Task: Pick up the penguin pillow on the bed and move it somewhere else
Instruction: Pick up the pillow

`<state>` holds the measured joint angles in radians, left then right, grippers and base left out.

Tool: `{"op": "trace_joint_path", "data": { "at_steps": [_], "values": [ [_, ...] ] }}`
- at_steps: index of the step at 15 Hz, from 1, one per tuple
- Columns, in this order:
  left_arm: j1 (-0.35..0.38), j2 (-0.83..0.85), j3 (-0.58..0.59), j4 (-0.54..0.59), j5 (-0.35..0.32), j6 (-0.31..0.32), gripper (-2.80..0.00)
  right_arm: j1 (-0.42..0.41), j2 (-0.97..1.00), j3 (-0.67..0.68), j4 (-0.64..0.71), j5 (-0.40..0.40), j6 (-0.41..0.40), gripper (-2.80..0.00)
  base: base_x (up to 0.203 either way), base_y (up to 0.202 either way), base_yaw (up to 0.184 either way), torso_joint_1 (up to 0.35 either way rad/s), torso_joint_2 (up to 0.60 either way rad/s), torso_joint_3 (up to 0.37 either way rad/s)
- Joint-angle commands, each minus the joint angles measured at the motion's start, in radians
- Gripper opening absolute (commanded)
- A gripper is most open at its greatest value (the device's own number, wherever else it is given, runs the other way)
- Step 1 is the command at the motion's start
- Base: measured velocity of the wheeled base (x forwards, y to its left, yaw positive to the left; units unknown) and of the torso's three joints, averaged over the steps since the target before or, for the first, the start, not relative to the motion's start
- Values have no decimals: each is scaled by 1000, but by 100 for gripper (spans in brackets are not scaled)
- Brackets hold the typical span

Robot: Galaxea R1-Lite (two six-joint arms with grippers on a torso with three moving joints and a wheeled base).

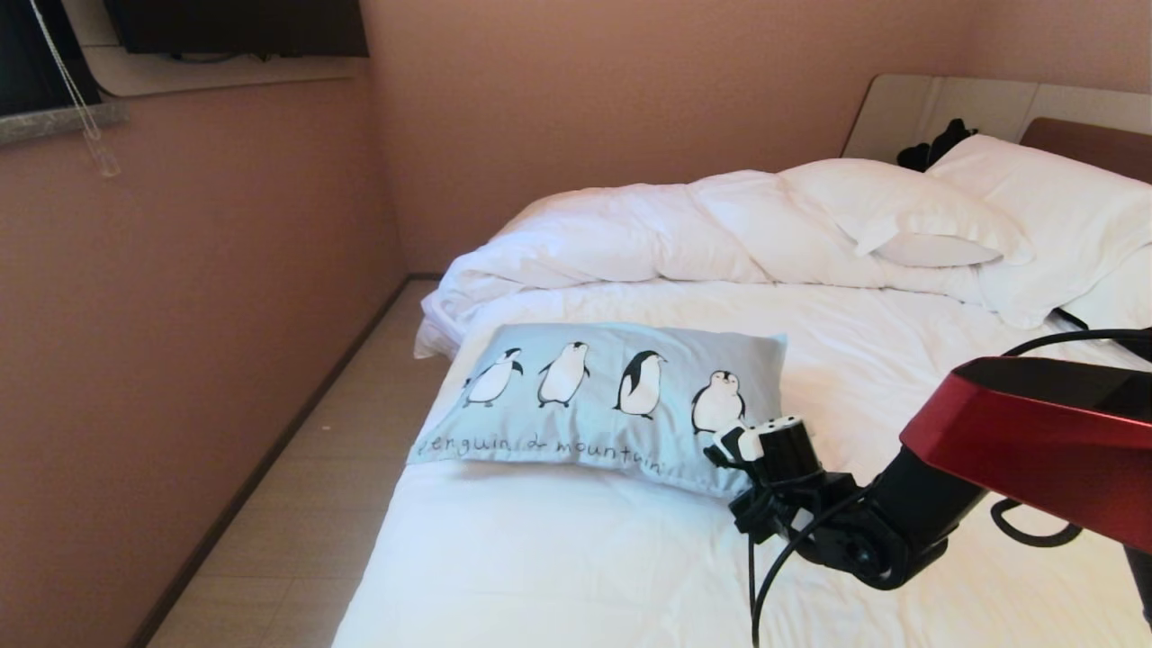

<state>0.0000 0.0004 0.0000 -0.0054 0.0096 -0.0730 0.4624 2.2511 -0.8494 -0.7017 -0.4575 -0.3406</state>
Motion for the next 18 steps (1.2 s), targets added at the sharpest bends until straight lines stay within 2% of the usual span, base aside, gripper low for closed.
{"op": "trace_joint_path", "data": {
  "at_steps": [1,6,11,15,17,18],
  "values": [
    [0,0,3,-1,0,-1,-280,62,-69,58,-6,126,-2,-280,0,0,0,0,0,0],
    [0,1,3,-1,0,-1,-280,231,-113,105,-5,131,61,-280,0,0,0,0,0,0],
    [0,0,3,-1,0,-1,-280,346,-111,104,-4,137,163,-280,0,0,0,0,0,0],
    [0,0,3,-1,0,-1,-280,459,-115,147,-2,137,183,-280,0,0,0,0,0,0],
    [0,1,3,-1,0,-1,-280,473,-133,165,-4,138,181,-280,0,0,0,0,0,0],
    [0,1,3,-1,0,-1,-280,476,-134,168,-4,138,181,0,0,0,0,0,0,0]
  ]
}}
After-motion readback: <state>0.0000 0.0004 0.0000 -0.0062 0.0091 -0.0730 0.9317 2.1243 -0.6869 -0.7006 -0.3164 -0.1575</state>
